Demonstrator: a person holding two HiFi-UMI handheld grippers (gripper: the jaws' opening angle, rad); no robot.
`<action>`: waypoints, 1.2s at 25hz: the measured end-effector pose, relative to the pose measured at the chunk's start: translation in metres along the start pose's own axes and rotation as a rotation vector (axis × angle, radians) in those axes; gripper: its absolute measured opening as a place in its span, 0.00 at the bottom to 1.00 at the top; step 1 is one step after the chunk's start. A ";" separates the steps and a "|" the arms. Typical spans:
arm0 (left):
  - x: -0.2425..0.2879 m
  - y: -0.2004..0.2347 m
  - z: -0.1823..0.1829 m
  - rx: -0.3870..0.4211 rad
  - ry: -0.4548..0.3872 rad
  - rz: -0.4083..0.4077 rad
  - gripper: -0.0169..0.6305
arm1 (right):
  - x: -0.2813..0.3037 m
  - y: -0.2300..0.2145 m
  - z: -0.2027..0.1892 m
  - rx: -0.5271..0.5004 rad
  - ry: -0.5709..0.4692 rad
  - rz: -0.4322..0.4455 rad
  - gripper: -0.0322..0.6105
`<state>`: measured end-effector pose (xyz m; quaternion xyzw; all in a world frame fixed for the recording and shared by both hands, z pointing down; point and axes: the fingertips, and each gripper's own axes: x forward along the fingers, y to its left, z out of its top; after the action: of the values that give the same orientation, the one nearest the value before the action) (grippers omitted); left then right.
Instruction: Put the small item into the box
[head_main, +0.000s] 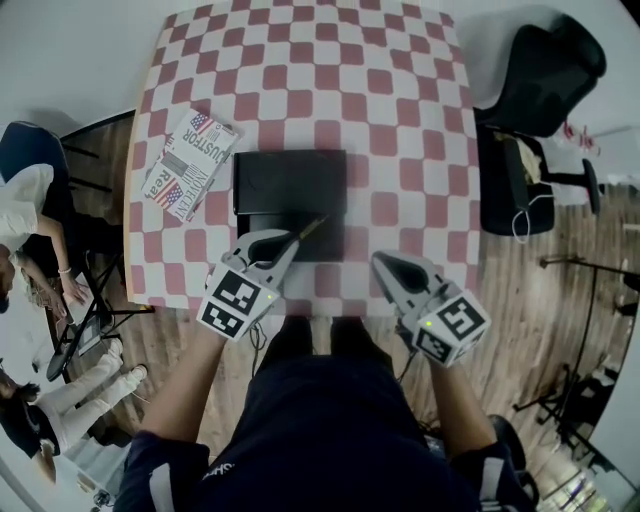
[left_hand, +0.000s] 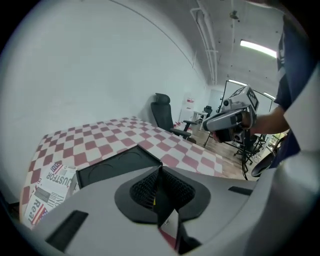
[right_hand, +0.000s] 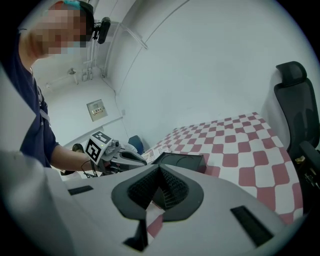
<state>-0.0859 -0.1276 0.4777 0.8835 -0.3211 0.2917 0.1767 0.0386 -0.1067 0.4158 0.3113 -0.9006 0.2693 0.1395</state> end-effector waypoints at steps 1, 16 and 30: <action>-0.006 -0.001 0.004 -0.003 -0.020 0.004 0.10 | 0.000 0.002 0.003 -0.008 -0.004 -0.001 0.07; -0.080 -0.012 0.051 -0.006 -0.218 0.043 0.08 | -0.004 0.044 0.033 -0.120 -0.060 -0.005 0.07; -0.114 -0.018 0.069 -0.020 -0.305 0.049 0.08 | -0.004 0.075 0.054 -0.236 -0.093 0.018 0.07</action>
<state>-0.1169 -0.0956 0.3510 0.9077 -0.3685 0.1549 0.1275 -0.0103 -0.0861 0.3408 0.2970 -0.9343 0.1479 0.1308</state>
